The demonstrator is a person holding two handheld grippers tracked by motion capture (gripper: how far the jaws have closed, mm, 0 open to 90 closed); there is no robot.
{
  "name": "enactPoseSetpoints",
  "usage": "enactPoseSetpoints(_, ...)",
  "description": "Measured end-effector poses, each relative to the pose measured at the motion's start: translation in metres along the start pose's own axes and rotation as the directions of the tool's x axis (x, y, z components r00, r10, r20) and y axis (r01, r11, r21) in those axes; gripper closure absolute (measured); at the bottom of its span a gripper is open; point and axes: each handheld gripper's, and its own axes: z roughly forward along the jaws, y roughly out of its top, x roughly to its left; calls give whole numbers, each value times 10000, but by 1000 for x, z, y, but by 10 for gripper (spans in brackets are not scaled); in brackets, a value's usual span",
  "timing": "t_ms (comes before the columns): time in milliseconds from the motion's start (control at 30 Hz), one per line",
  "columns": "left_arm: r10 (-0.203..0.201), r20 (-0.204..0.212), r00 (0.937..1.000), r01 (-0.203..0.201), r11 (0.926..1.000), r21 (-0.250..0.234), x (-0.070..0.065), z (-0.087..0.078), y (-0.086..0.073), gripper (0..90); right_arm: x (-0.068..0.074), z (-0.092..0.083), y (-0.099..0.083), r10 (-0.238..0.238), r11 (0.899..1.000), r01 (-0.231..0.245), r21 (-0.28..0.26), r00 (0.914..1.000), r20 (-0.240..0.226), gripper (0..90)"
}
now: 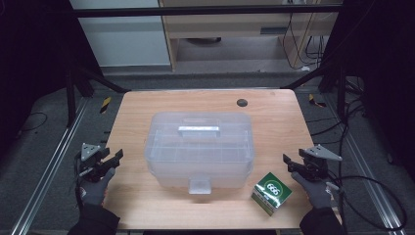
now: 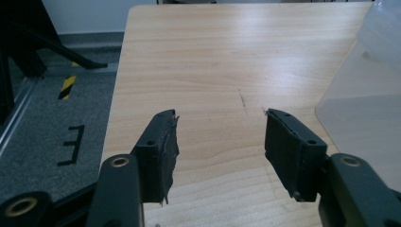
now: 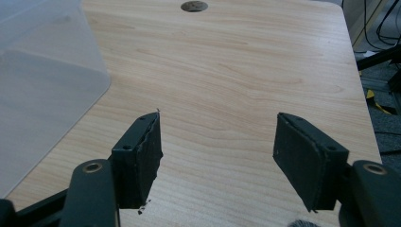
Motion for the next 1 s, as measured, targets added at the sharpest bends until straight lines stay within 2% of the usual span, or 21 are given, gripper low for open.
enactPoseSetpoints(100,5,221,9998,-3,10000,-55,0,-1,1,468,1,1,-1,-115,9999,115,43,9999,-58,329)
enactPoseSetpoints(133,135,314,9994,-135,9999,-19,-2,0,1,472,3,2,-1,-199,9997,201,168,9998,-92,324)
enactPoseSetpoints(233,255,319,9992,-254,9997,-51,-3,0,1,459,6,2,-1,-345,9992,348,208,9993,-128,321)
enactPoseSetpoints(267,281,484,9984,-276,9996,-109,-4,-2,2,456,7,2,0,-336,9992,340,201,9993,-176,319)
enactPoseSetpoints(333,402,532,9978,-390,9990,-237,-4,-5,5,459,9,2,1,-441,9988,446,188,9987,-248,317)
enactPoseSetpoints(433,350,763,9965,-317,9985,-439,-5,-9,9,453,12,1,3,-543,9983,548,174,9981,-285,309)
enactPoseSetpoints(467,385,828,9958,-345,9982,-493,-6,-10,11,449,13,1,4,-436,9988,444,204,9982,-409,306)
enactPoseSetpoints(533,466,861,9952,-422,9978,-515,-7,-11,14,444,13,1,4,-608,9979,617,190,9973,-413,303)
enactPoseSetpoints(633,572,903,9943,-522,9971,-559,-9,-13,17,430,13,1,4,-595,9979,607,245,9971,-478,297)
enactPoseSetpoints(733,899,1029,9906,-829,9941,-700,-11,-16,23,416,14,1,4,-549,9977,570,380,9971,-525,289)
enactPoseSetpoints(767,899,1029,9906,-829,9941,-700,-11,-16,23,417,14,1,4,-549,9977,570,380,9971,-525,289)
enactPoseSetpoints(800,855,1303,9878,-731,9926,-973,-10,-17,25,420,14,2,3,-614,9972,636,403,9967,-530,287)
enactPoseSetpoints(967,892,1336,9870,-728,9897,-1232,-8,-16,25,438,15,3,2,-676,9965,701,463,9962,-547,282)
enactPoseSetpoints(1000,1052,1328,9855,-888,9883,-1241,-10,-16,27,434,15,3,2,-700,9964,724,452,9961,-532,282)
